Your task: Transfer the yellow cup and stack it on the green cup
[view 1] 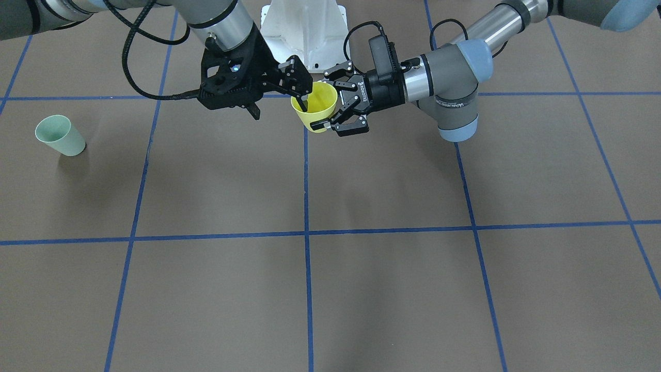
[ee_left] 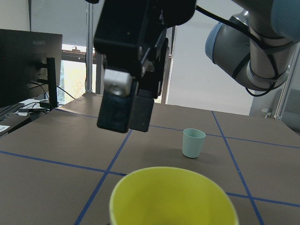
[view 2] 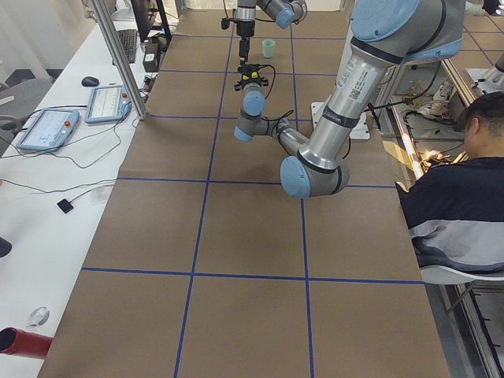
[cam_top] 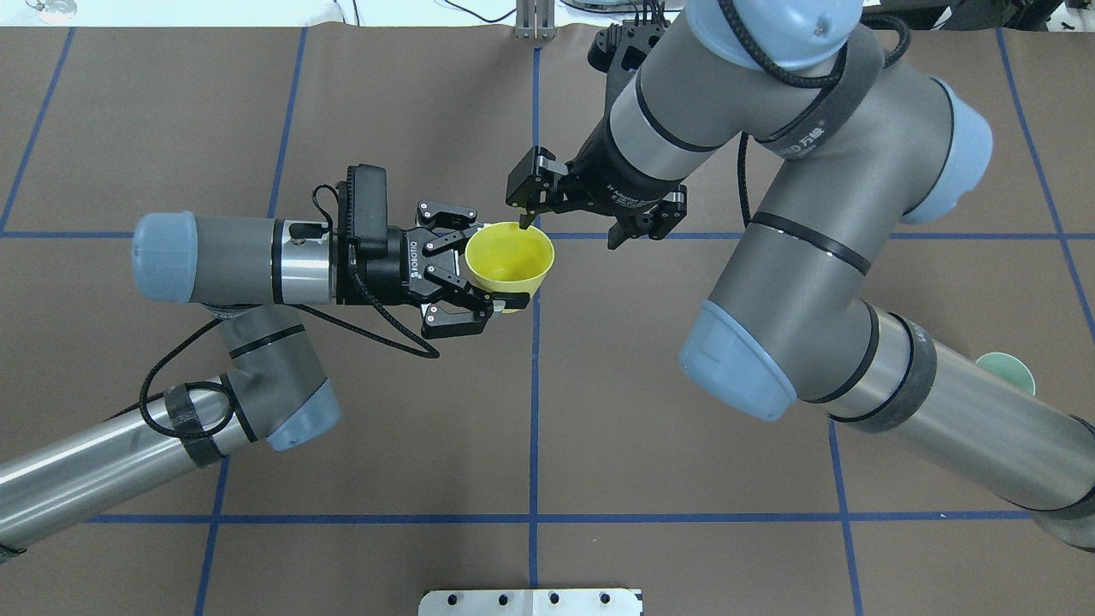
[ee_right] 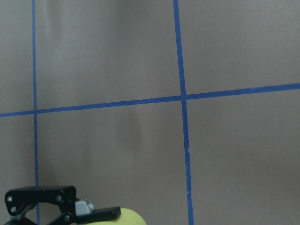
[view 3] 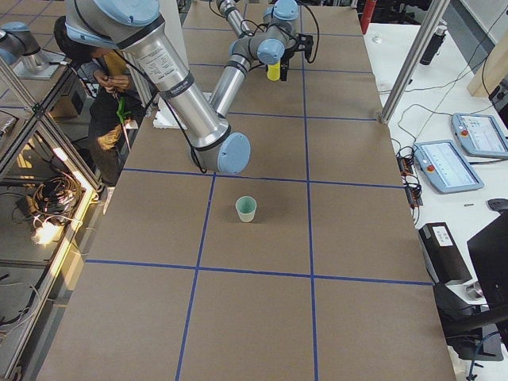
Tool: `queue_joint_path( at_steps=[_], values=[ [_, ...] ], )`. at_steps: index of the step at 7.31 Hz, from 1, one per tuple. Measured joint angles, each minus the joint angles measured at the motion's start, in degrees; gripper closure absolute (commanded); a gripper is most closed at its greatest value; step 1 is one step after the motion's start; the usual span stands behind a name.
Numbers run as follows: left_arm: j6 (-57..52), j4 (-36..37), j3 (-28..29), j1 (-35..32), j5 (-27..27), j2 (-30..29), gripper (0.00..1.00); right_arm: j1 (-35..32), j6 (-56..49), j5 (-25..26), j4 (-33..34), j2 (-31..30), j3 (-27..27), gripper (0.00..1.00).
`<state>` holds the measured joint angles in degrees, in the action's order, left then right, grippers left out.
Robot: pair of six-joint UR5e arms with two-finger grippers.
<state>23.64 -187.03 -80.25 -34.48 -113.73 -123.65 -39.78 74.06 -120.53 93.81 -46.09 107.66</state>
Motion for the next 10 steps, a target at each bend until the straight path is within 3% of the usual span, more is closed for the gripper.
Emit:
queue_joint_path(
  at_steps=[3, 7, 9, 10],
  values=[
    [-0.79, 0.00, 0.00, 0.09, 0.00, 0.00, 0.76, 3.12, -0.12, 4.59, 1.66, 0.62, 0.02, 0.04],
    [-0.87, -0.06, 0.23, 0.11, 0.00, 0.07, 0.72, 4.09, -3.25, 5.93, 2.74, 0.61, -0.02, 0.15],
    [-0.87, -0.08, 0.39, 0.17, 0.00, 0.07, 0.72, 4.51, -5.71, 5.99, 2.72, 0.72, -0.02, 0.28],
    [-0.90, -0.08, 0.42, 0.22, 0.00, 0.07, 0.72, 4.57, -7.08, 5.87, 2.70, 0.82, -0.01, 0.41]
  ],
)
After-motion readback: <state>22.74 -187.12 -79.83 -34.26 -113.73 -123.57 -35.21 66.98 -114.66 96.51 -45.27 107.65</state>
